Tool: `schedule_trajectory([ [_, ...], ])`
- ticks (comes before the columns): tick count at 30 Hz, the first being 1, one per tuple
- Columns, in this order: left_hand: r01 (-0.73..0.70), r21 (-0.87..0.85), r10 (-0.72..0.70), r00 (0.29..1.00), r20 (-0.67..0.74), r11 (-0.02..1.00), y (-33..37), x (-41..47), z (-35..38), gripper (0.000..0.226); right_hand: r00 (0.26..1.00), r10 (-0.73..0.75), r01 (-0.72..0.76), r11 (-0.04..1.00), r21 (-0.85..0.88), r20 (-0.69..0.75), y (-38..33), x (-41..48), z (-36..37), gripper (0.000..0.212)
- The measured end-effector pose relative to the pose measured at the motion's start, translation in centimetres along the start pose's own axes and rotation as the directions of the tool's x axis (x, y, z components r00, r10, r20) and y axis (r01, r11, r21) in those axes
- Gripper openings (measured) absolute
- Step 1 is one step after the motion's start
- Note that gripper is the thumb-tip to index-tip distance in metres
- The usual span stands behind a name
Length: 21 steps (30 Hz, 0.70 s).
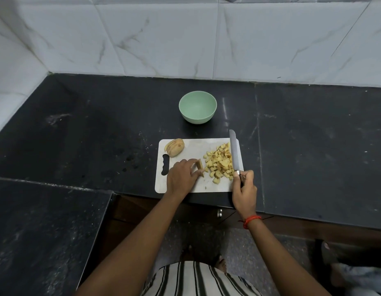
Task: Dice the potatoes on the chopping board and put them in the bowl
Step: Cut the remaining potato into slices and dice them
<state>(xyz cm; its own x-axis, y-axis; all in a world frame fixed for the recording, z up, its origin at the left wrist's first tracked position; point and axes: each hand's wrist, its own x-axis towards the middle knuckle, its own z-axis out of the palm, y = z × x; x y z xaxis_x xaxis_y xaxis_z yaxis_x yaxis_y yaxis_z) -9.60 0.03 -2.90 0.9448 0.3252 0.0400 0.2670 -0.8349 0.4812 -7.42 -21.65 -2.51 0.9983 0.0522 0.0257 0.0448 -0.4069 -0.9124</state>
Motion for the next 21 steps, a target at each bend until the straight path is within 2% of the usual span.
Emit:
schedule_trajectory([
  [4, -0.038, 0.014, 0.039, 0.993, -0.109, 0.999, 0.1, -0.8, 0.8, 0.040, 1.000, -0.019, 0.019, 0.999, -0.038, 0.013, -0.4, 0.0, -0.1, 0.016],
  [7, -0.139, 0.055, 0.143, 0.986, -0.081, 0.989, -0.6, -0.5, 0.8, 0.038, 0.999, -0.031, 0.032, 0.997, -0.076, 0.018, -0.6, 0.1, -0.2, 0.016],
  [12, -0.181, 0.041, 0.184, 0.980, -0.073, 0.983, -2.2, 0.4, 0.4, 0.041, 0.990, -0.121, 0.134, 0.965, -0.224, 0.074, -2.0, -0.9, 1.0, 0.011],
  [21, -0.307, 0.011, 0.305, 0.939, -0.161, 0.952, -2.5, 0.1, 1.2, 0.035, 0.983, -0.066, 0.127, 0.917, -0.379, 0.172, -5.3, -2.2, 7.0, 0.016],
])
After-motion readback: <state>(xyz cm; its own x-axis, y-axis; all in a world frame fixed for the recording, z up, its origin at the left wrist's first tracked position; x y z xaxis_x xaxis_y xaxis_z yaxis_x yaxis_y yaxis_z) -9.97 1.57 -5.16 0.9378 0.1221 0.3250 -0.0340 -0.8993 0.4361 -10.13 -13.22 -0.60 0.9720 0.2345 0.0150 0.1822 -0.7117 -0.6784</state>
